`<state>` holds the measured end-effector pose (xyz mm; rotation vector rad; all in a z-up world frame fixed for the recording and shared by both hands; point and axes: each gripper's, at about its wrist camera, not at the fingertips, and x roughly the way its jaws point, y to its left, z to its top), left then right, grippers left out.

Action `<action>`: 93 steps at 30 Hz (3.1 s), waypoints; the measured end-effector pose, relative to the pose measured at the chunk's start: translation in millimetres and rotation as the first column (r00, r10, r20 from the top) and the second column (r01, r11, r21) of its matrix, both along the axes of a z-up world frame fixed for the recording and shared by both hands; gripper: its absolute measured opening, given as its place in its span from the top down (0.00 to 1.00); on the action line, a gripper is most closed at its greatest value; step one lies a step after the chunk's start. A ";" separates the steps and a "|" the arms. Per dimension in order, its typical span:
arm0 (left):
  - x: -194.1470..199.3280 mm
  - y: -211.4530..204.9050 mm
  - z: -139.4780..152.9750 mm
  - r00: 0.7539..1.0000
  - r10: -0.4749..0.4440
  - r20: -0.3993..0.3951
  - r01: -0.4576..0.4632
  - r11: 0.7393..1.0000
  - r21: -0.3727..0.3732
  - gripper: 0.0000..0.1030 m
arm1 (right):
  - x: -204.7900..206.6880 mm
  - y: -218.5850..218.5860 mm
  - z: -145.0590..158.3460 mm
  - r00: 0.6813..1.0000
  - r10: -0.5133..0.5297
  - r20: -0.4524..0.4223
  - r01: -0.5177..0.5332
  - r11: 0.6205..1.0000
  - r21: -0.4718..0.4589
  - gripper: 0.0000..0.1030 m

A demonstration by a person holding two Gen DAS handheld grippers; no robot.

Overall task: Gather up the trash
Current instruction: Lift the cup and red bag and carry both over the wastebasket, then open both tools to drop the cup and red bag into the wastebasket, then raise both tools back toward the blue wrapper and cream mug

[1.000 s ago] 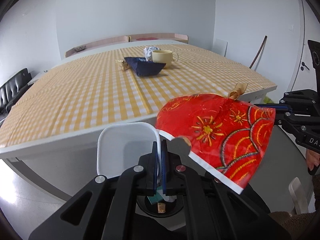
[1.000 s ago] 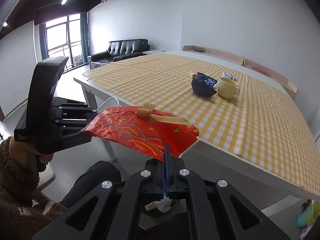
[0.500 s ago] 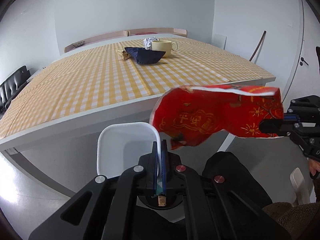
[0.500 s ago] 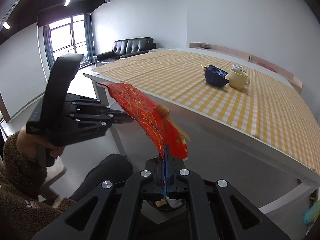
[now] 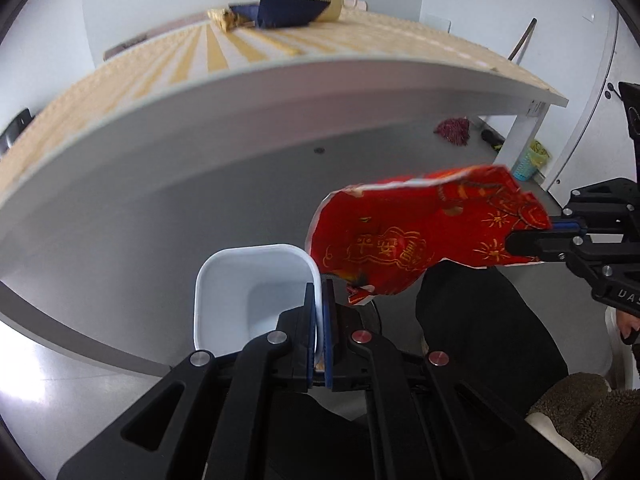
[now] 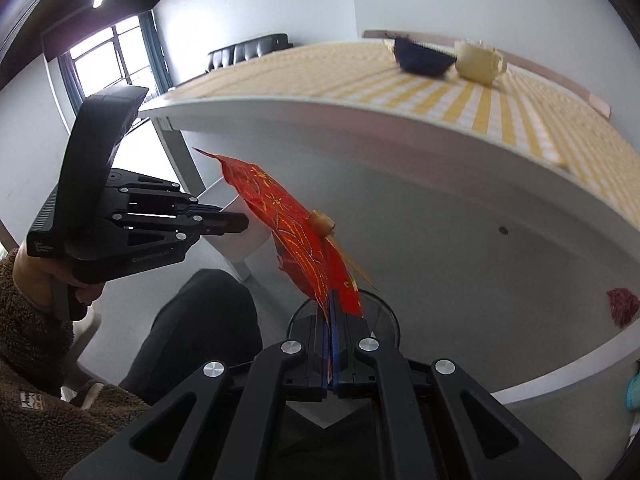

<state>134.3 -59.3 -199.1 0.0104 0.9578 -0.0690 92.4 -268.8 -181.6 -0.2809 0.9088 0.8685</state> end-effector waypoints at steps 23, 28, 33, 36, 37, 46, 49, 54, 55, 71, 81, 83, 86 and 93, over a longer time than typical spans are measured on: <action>81.3 23.4 -154.2 0.920 -0.087 -0.382 0.010 0.980 -0.200 0.96 | 71.7 54.1 -153.4 0.966 -0.014 -0.256 -0.027 0.987 -0.156 0.94; 86.0 18.2 -168.0 0.908 -0.102 -0.407 0.024 0.981 -0.193 0.94 | 65.3 63.3 -171.3 0.965 -0.001 -0.263 -0.052 0.980 -0.193 0.94; 84.9 17.2 -164.1 0.910 -0.083 -0.405 0.004 0.981 -0.192 0.20 | 64.9 66.0 -174.6 0.969 0.014 -0.245 -0.068 0.974 -0.216 0.63; 81.9 23.0 -160.9 0.913 -0.065 -0.402 -0.014 0.982 -0.190 0.12 | 61.2 66.6 -168.4 0.982 0.014 -0.188 -0.058 0.972 -0.228 0.03; 80.7 24.5 -158.5 0.918 -0.055 -0.392 -0.019 0.983 -0.184 0.05 | 59.9 66.3 -168.5 0.986 0.012 -0.166 -0.052 0.970 -0.239 0.03; 64.0 28.2 -133.6 0.944 -0.053 -0.327 -0.004 0.985 -0.171 0.05 | 51.2 60.7 -156.6 0.994 0.020 -0.103 -0.045 0.968 -0.247 0.03; 58.9 25.4 -120.1 0.954 -0.059 -0.294 0.008 0.985 -0.173 0.05 | 48.2 55.1 -150.8 0.995 0.027 -0.091 -0.048 0.971 -0.235 0.03; 50.8 29.0 -99.8 0.966 -0.027 -0.257 -0.017 0.986 -0.168 0.05 | 38.2 53.6 -133.5 0.998 0.044 -0.038 -0.051 0.971 -0.233 0.03; 47.9 29.7 -93.6 0.970 -0.022 -0.241 -0.018 0.986 -0.165 0.05 | 36.1 52.6 -128.4 0.998 0.045 -0.032 -0.051 0.974 -0.223 0.03; 12.4 26.6 -11.1 0.999 -0.031 -0.039 0.025 0.987 -0.159 0.05 | 15.4 31.2 -32.8 0.990 0.036 0.136 -0.018 0.991 -0.135 0.03; -0.4 14.5 47.8 0.994 -0.061 0.094 0.078 0.979 -0.189 0.04 | 13.6 6.9 35.4 0.974 0.002 0.227 0.015 0.997 -0.073 0.03; 1.4 11.6 59.2 0.992 -0.067 0.109 0.086 0.979 -0.185 0.04 | 15.6 2.8 45.7 0.970 -0.007 0.244 0.020 0.998 -0.054 0.03; 4.6 10.2 76.5 0.989 -0.064 0.136 0.089 0.979 -0.182 0.04 | 19.6 -1.8 58.0 0.966 -0.015 0.260 0.023 0.999 -0.030 0.03; 21.1 11.3 114.3 0.973 -0.034 0.226 0.074 0.983 -0.171 0.04 | 35.5 -9.1 86.5 0.956 -0.018 0.292 0.025 0.999 -0.020 0.03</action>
